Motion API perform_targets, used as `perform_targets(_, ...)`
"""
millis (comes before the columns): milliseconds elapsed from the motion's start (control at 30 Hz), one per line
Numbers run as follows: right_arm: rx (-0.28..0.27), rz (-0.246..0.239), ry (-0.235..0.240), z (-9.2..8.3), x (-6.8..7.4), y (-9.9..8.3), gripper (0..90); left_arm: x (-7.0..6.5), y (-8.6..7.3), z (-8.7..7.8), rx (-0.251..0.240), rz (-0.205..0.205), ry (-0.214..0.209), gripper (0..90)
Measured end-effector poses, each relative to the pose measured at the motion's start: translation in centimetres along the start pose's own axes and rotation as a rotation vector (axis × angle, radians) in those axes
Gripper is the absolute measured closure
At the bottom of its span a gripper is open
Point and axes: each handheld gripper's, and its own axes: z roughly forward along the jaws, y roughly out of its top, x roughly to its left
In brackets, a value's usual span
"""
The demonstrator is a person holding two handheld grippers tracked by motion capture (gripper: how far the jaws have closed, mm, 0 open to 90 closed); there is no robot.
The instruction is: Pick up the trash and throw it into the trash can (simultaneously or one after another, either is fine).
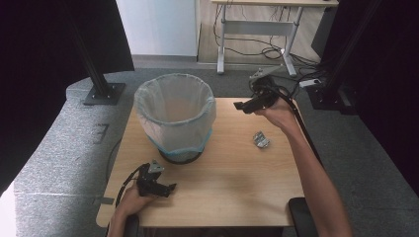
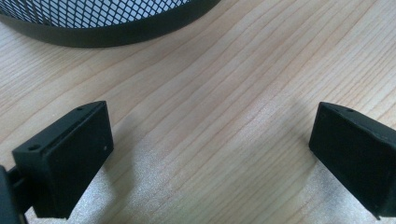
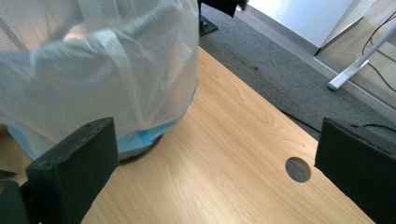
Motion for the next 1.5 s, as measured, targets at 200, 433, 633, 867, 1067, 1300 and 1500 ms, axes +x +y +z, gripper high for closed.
perform_targets(200, -0.002, 0.025, -0.004, 0.2, -1.0, -2.0, 0.0, 0.0, 0.0, 0.0, 0.000, 0.001, 0.002, 0.0)
perform_targets(433, 0.006, 0.074, -0.028, 0.4, -2.3, -4.6, 0.0, 0.0, 0.0, 0.0, -0.001, 0.001, 0.002, 0.0)
perform_targets(633, 0.014, 0.119, -0.053, 0.7, -3.3, -6.9, 0.0, 0.0, 0.0, 0.0, 0.000, 0.001, 0.003, 0.0)
perform_targets(867, 0.039, 0.136, -0.075, 1.4, -4.0, -9.1, 0.0, 0.0, 0.0, 0.0, 0.001, 0.001, 0.002, 0.0)
perform_targets(1067, 0.063, 0.153, -0.091, 2.4, -4.6, -11.1, 0.0, 0.0, 0.0, 0.0, 0.001, 0.001, 0.002, 0.0)
perform_targets(1300, 0.088, 0.175, -0.102, 3.9, -5.2, -13.3, 0.0, 0.0, 0.0, 0.0, 0.000, 0.000, 0.002, 0.0)
perform_targets(1500, 0.110, 0.189, -0.102, 5.2, -5.4, -15.2, 0.3, 0.0, 0.0, 0.0, 0.000, 0.000, 0.002, 0.0)
